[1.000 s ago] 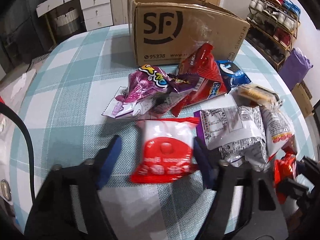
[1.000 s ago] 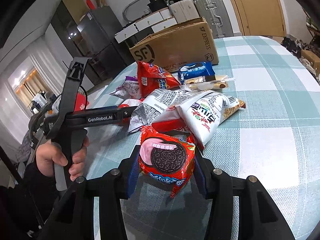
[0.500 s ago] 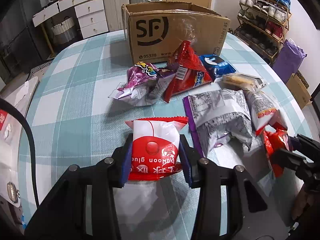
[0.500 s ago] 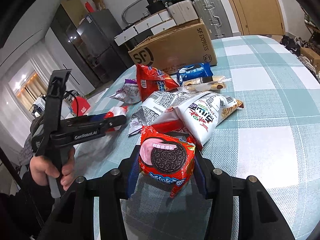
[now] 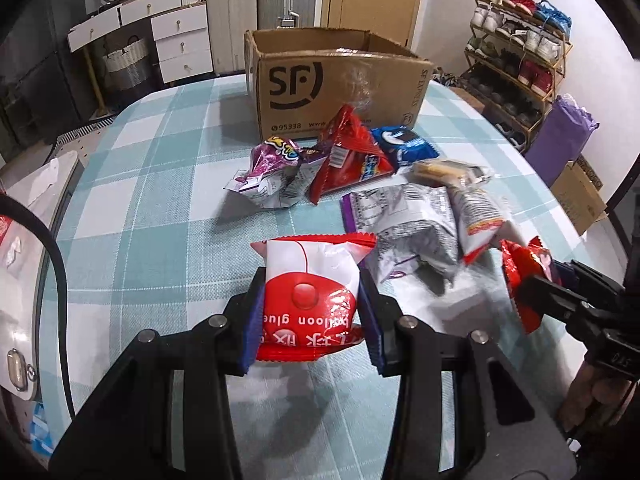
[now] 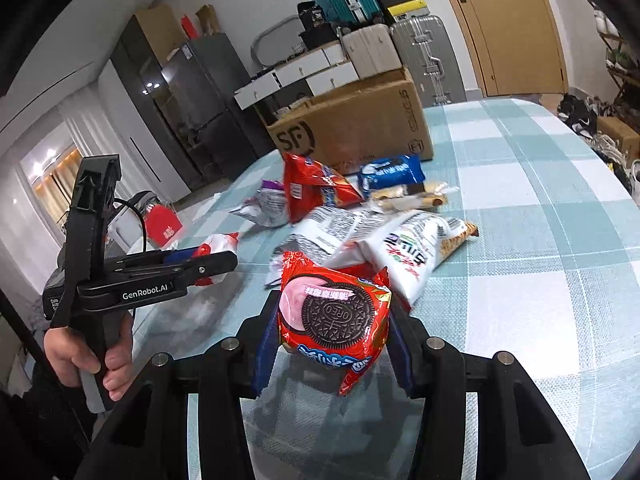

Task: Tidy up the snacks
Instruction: 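Carry the balloon glue packet and Oreo packet over the box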

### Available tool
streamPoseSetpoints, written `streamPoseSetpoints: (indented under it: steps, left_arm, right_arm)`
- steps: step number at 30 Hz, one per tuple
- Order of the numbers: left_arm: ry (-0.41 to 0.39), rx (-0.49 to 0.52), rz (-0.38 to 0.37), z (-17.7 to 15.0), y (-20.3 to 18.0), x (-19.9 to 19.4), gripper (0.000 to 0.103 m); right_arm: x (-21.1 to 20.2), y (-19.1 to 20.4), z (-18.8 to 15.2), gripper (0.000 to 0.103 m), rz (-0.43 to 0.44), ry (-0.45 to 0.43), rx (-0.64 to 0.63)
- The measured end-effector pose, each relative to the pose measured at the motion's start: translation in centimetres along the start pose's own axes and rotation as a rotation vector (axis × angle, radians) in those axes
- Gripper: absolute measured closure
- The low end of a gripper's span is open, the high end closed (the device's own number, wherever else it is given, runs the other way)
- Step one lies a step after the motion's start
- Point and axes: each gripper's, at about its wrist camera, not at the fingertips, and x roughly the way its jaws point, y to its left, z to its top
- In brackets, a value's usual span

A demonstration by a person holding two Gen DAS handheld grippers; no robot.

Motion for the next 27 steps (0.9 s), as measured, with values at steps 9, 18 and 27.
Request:
streamPoseSetpoints:
  steps: [9, 18, 27]
  left_arm:
    - [-0.075, 0.022, -0.005, 0.9, -1.6, -4.3, 0.064]
    - [-0.146, 0.029, -0.055, 5.8, -1.6, -9.7, 0.064]
    - [-0.199, -0.034, -0.130, 11.5, -2.1, -14.1, 0.063]
  right_arm:
    - [-3.7, 3.5, 2.8, 0.055, 0.042, -0.094, -0.067]
    - [-7.8, 6.0, 9.0, 0.055, 0.112, -0.167, -0.074]
    - [-10.2, 8.0, 16.0, 0.055, 0.208, -0.207, -0.074]
